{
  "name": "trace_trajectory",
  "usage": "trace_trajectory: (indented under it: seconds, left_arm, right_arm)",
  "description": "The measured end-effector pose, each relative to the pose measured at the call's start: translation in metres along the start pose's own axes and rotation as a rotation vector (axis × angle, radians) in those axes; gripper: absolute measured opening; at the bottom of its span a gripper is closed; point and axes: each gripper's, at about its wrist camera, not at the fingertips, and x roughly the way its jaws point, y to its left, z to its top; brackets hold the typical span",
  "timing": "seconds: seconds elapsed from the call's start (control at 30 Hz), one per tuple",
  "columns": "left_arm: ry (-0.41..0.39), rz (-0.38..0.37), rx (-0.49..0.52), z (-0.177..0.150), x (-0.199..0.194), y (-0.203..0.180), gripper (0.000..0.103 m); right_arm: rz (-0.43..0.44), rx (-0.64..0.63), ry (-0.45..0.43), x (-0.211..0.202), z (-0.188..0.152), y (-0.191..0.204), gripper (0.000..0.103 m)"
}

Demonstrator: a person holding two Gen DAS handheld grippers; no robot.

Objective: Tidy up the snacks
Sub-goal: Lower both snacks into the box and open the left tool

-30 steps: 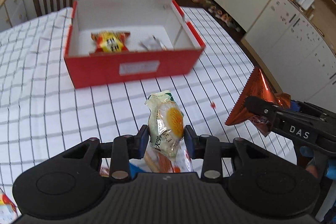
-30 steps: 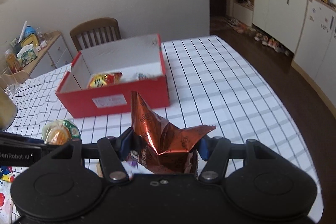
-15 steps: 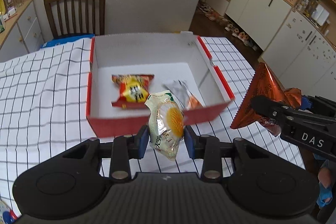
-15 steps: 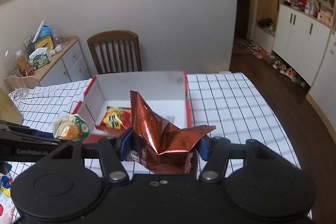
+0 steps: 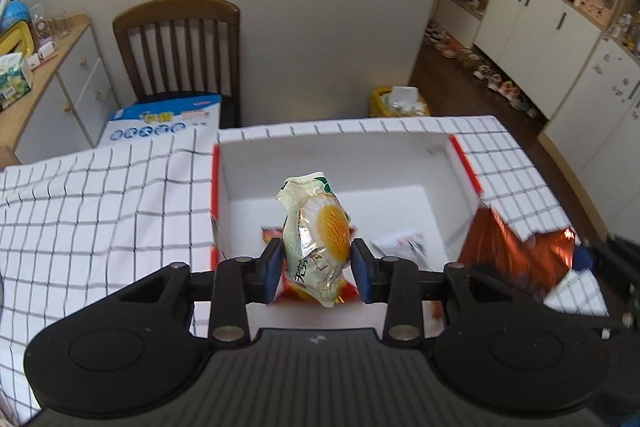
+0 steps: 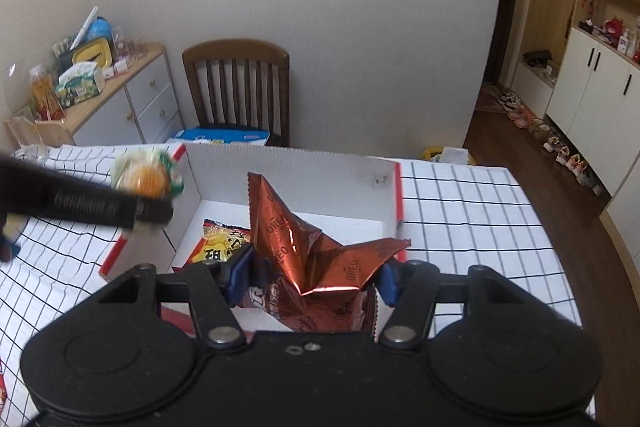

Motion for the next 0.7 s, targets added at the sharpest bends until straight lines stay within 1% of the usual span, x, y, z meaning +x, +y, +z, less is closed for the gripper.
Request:
trace_trajectory:
  seconds: [0.2, 0.33, 0.43, 0.57, 0.7]
  left_arm:
    - [0.040, 0.011, -0.010, 0.021, 0.039, 0.004, 0.036]
    - [0.077, 0.040, -0.014, 0.030, 0.068, 0.006, 0.036]
    - [0.094, 0.060, -0.001, 0.034, 0.085, 0.005, 0.036]
    - [0.129, 0.076, -0.002, 0.034, 0.107, 0.003, 0.036]
    - [0.154, 0.095, 0.004, 0.034, 0.127, 0.002, 0.036]
  right_arm:
    - [0.023, -0.042, 0.064, 0.035, 0.003, 0.008, 0.059]
    - [0.032, -0.074, 0.107, 0.055, 0.001, 0.012, 0.060]
    - [0.038, -0.101, 0.137, 0.066, -0.001, 0.015, 0.060]
    - [0.025, -0.158, 0.171, 0.081, -0.003, 0.023, 0.060]
    - [0.026, -0.166, 0.204, 0.094, -0.007, 0.025, 0.060]
